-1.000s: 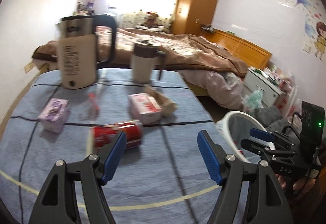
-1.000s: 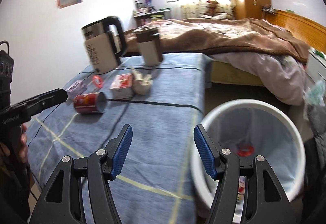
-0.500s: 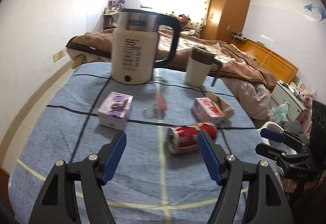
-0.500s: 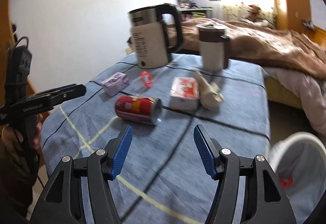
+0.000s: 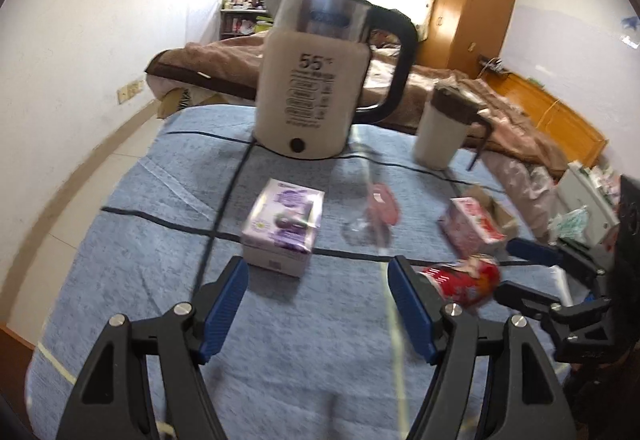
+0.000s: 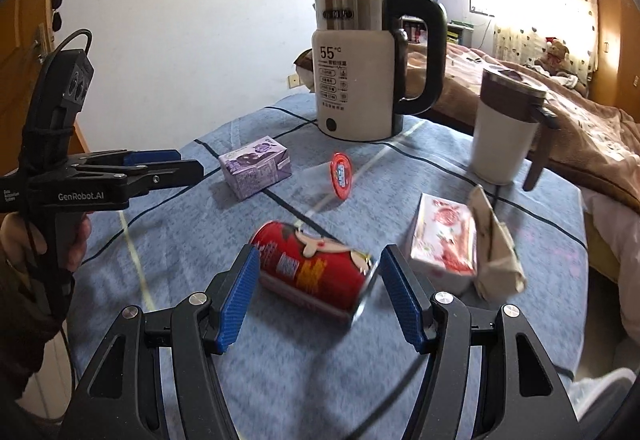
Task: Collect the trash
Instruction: 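Grasp the cartoon-printed red can with the right tool while the left tool approaches the purple juice box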
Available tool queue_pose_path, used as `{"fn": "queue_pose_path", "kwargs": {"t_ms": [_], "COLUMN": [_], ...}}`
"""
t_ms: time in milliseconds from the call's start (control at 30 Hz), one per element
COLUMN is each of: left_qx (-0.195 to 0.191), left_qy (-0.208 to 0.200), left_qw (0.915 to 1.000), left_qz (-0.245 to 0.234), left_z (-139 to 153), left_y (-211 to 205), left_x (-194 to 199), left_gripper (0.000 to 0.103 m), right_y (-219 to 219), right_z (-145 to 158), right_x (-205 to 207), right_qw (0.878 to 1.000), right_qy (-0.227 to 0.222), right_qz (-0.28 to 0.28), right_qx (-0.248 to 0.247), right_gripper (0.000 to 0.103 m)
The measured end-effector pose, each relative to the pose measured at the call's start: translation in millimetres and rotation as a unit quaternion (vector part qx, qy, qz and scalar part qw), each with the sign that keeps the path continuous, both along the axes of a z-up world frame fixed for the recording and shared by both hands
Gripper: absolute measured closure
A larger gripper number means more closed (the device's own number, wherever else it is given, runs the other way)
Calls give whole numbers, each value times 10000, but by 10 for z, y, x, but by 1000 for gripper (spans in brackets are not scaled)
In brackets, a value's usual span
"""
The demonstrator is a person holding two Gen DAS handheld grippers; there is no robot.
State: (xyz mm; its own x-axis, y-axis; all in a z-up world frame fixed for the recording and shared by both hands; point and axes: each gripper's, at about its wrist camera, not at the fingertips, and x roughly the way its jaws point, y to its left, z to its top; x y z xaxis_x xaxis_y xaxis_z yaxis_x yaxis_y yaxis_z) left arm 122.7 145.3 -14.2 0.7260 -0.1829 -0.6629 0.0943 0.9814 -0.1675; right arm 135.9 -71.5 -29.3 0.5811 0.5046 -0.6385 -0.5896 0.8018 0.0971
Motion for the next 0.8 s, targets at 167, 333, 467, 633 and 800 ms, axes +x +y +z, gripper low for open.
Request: {"fn": "queue_pose_path", "kwargs": {"t_ms": [167,333,467,633,800], "left_qx": [-66,-106,108,66,-31], "left_qy": [104,182,211,325,378], "left_qw": [9999,9997,9996,9993,9991], "left_qz": [-68,-150,-175,-193,-191], "left_z": [-65,-122,-161,-240,-274], "left_y": [57,73,51,66,94], "left_x": [179,304,357,425,461], "left_gripper": [29,29,29,29,29], "right_y": [117,174,215,188,201], "right_z": [-41,-116,-176,-186,-247], "right_x": [152,264,310,315,264], "right_qw": [9997,9982,9970,9960,9931], "right_qy": [15,228,362,464,607], "right_qz": [242,562,677,767,975], "right_qx": [-14,10,-89,-29,-250], "right_gripper": [40,40,40,40,40]}}
